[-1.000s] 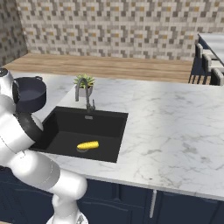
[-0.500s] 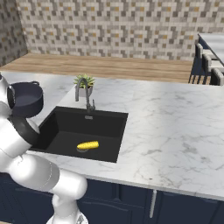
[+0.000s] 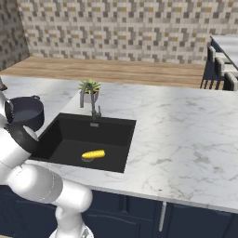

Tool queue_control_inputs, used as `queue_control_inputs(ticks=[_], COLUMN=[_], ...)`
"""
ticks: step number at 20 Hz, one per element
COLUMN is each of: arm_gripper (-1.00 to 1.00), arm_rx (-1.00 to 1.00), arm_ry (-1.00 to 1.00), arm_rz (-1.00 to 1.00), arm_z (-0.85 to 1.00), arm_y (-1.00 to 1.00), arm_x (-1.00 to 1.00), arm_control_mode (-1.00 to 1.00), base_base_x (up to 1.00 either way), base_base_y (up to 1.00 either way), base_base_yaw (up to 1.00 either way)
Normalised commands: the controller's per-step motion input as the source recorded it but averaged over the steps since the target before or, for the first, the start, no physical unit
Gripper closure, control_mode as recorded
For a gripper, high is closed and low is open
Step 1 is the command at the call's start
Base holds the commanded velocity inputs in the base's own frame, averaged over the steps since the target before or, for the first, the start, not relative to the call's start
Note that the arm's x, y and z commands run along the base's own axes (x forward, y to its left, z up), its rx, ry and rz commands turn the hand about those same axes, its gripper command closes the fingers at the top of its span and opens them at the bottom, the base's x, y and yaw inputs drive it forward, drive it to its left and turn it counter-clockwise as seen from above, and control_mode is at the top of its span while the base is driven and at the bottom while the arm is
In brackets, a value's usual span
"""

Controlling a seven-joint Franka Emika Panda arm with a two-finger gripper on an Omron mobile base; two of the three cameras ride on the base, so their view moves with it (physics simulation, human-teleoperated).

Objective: Dump the corn from the pot into the sink. Then turn on the water and wash the corn. Then turn off the water and put the corn back in the pot.

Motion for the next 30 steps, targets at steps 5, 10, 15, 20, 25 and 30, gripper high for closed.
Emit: queue_control_inputs(ticks=[5, 10, 15, 20, 25, 30], arm_gripper=[1.00, 1.00, 1.00, 1.00, 1.00, -1.00], arm_rx=[-0.04, -0.01, 0.00, -0.01, 0.00, 0.00], arm_ry=[0.03, 0.01, 0.00, 0.00, 0.00, 0.00], arm_rz=[0.00, 0.00, 0.00, 0.00, 0.00, 0.00], arm_z=[-0.29, -0.11, -0.05, -0.16, -0.05, 0.00], arm_y=[0.15, 0.11, 0.23, 0.24, 0.14, 0.00], arm_x=[0.00, -0.03, -0.05, 0.00, -0.04, -0.03], arm_control_mode=[-1.00, -1.00, -1.00, -1.00, -1.00, -1.00], base_base_x=[0.00, 0.00, 0.00, 0.00, 0.00, 0.00], base_base_y=[0.00, 0.00, 0.00, 0.00, 0.00, 0.00], base_base_yaw=[0.00, 0.00, 0.00, 0.00, 0.00, 0.00])
